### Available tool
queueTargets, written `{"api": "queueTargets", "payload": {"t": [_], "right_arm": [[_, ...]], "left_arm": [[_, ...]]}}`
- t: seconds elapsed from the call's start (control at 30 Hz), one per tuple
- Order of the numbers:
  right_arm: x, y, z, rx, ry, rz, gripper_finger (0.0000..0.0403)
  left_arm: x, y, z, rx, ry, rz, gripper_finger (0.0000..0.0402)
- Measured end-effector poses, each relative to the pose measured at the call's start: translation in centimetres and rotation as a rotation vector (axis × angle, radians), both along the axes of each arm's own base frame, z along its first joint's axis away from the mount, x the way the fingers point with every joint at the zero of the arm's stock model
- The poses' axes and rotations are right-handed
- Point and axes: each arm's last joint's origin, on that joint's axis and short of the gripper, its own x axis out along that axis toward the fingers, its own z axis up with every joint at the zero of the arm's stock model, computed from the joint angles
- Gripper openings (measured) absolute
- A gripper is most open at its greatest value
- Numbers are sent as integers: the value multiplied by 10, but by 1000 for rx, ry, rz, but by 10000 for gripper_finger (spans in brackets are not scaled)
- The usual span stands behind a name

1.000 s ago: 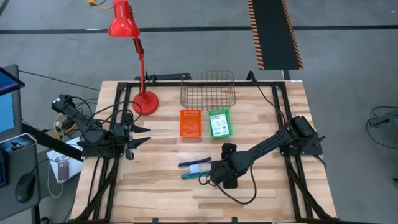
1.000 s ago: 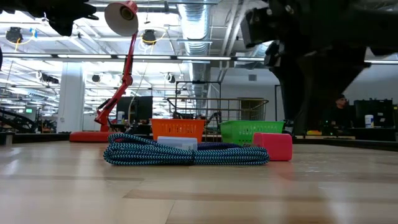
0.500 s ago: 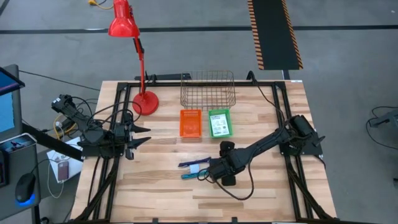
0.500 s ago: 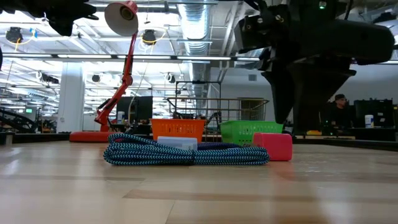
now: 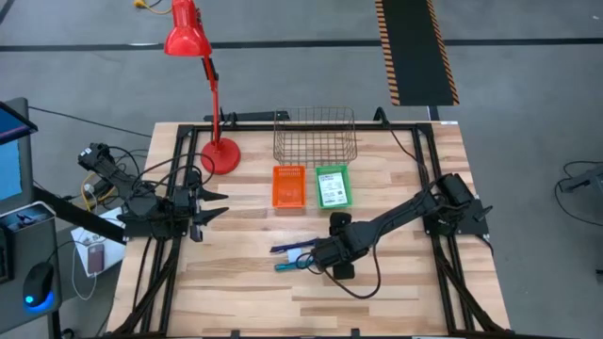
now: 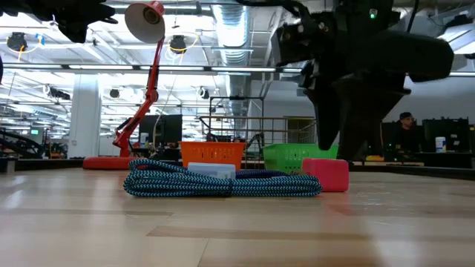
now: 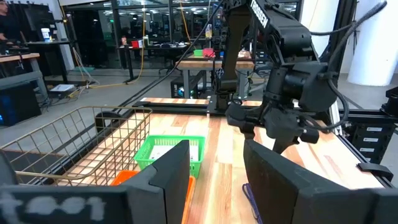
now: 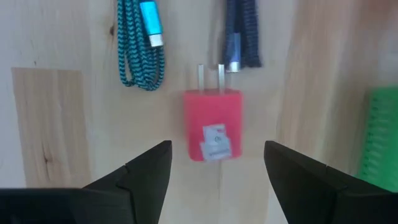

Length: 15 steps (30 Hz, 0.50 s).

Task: Pick and place items into bin
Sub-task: Put the pink charger adapter into the orange bin

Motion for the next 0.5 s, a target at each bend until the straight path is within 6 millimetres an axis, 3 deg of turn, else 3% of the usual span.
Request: {"api": "queueTargets", "payload": {"t": [0.5], "right_arm": [[1,-6,-18,40,30,11,250]], "left_arm": [[0,0,0,0,0,0,142]]}}
